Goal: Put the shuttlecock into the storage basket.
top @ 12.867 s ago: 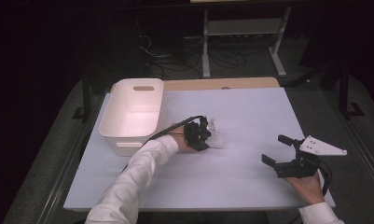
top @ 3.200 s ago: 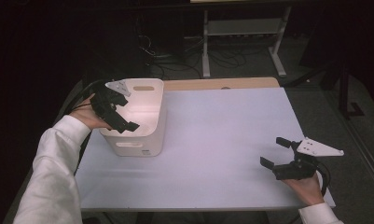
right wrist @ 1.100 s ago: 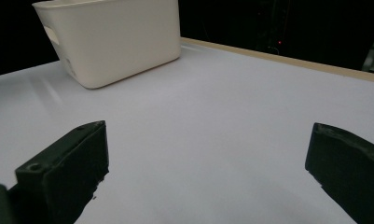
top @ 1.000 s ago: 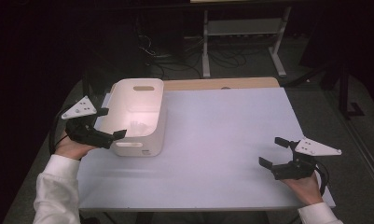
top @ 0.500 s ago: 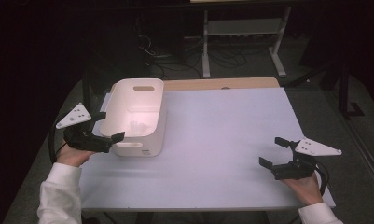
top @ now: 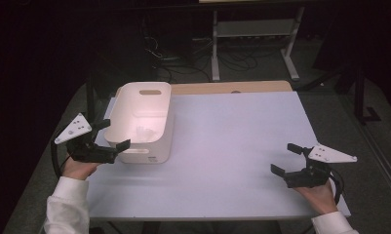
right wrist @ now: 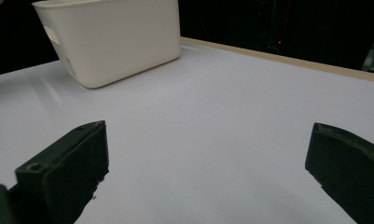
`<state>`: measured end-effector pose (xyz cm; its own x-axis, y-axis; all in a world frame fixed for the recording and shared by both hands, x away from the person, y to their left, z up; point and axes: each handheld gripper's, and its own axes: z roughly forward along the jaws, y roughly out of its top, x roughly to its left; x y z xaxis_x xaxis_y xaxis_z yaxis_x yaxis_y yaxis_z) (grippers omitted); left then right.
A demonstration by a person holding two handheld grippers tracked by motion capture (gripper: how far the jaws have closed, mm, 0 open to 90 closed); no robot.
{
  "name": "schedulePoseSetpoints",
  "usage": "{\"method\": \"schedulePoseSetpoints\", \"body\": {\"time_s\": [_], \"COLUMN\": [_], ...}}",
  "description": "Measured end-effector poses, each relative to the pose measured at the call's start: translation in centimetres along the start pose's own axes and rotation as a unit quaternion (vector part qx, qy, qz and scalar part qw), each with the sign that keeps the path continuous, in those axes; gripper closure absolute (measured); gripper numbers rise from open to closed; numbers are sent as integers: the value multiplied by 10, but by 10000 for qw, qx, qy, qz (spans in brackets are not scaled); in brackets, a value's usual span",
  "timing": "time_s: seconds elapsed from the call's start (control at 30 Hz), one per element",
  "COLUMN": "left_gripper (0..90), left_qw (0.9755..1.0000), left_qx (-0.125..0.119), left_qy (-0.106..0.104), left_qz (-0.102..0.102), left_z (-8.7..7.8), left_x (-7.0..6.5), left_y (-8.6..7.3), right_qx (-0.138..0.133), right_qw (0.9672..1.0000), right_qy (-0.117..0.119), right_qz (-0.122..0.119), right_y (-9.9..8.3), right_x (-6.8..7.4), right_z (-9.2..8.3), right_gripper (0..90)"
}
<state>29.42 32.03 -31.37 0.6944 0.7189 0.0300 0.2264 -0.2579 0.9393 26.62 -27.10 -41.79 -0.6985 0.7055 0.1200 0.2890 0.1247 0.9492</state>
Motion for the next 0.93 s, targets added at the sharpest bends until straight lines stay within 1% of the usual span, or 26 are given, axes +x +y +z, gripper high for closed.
{"method": "schedulePoseSetpoints", "body": {"time_s": [0.03, 0.07, 0.1, 0.13, 0.17, 0.27, 0.37, 0.4, 0.43, 0.47, 0.5, 0.53, 0.57, 0.6, 0.67, 0.7, 0.73, 0.77, 0.8, 0.87, 0.9, 0.93], "left_gripper": [0, 0, 0, 0, 0, 0, 0, 0, 0, 0, 0, 0, 0, 0, 0, 0, 0, 0, 0, 0, 0, 0], "left_qw": [10000, 10000, 9999, 9999, 9998, 9998, 9996, 9995, 9994, 9990, 9987, 9987, 9981, 9975, 9971, 9973, 9969, 9970, 9966, 9965, 9955, 9955], "left_qx": [-35, -35, -131, -144, -170, -173, -263, -297, -326, -409, -486, -486, -598, -665, -727, -715, -767, -746, -797, -815, -909, -909], "left_qy": [7, 7, -32, -54, -54, -46, -65, -51, -27, -27, -20, -20, -17, -23, 3, 21, 2, 17, 20, 26, 31, 31], "left_qz": [74, 74, -61, -16, -80, -77, -80, -27, -91, -163, -174, -174, -166, -221, -214, -191, -200, -195, -184, -180, -247, -247], "left_z": [0, 0, 0, 0, 0, 2, 2, 1, 0, 0, -2, -2, -3, -3, -3, -3, -3, -3, -4, -5, -7, -7], "left_x": [0, 0, -1, -1, -2, -4, -5, -5, -7, -8, -8, -8, -9, -9, -11, -11, -12, -12, -12, -12, -13, -13], "left_y": [-1, -1, -4, -5, -6, -9, -14, -15, -16, -17, -19, -19, -21, -22, -25, -26, -28, -28, -28, -29, -30, -30], "right_qx": [2, 2, 8, 16, 11, 28, 32, 32, 30, 26, 21, 21, 25, 39, 46, 56, 46, 41, 40, 41, 37, 37], "right_qw": [10000, 10000, 10000, 10000, 10000, 10000, 10000, 10000, 10000, 10000, 10000, 10000, 10000, 10000, 10000, 10000, 10000, 10000, 10000, 10000, 10000, 10000], "right_qy": [4, 4, 6, 7, 13, 10, 0, -7, -11, -11, -14, -14, -10, -18, -19, -22, -33, -35, -33, -42, -42, -42], "right_qz": [-2, -2, 0, -6, 1, -12, -12, -21, -17, -14, -25, -25, -25, -21, -9, -25, -26, -29, -24, -30, -34, -34], "right_y": [0, 0, 0, 0, 0, -1, -1, -1, -1, 0, 0, 0, -1, -1, -1, -1, -1, -1, -1, -2, -2, -2], "right_x": [0, 0, 0, 0, 0, 0, 0, 0, 0, 0, 0, 0, 0, 0, 0, 0, 0, 0, 0, 0, 0, 0], "right_z": [0, 0, 0, 0, 1, 1, 1, 1, 1, 1, 1, 1, 1, 2, 2, 2, 2, 2, 3, 3, 3, 3], "right_gripper": [0, 0, 0, 0, 0, 0, 0, 0, 0, 0, 0, 0, 0, 0, 0, 0, 0, 0, 0, 0, 0, 0]}}
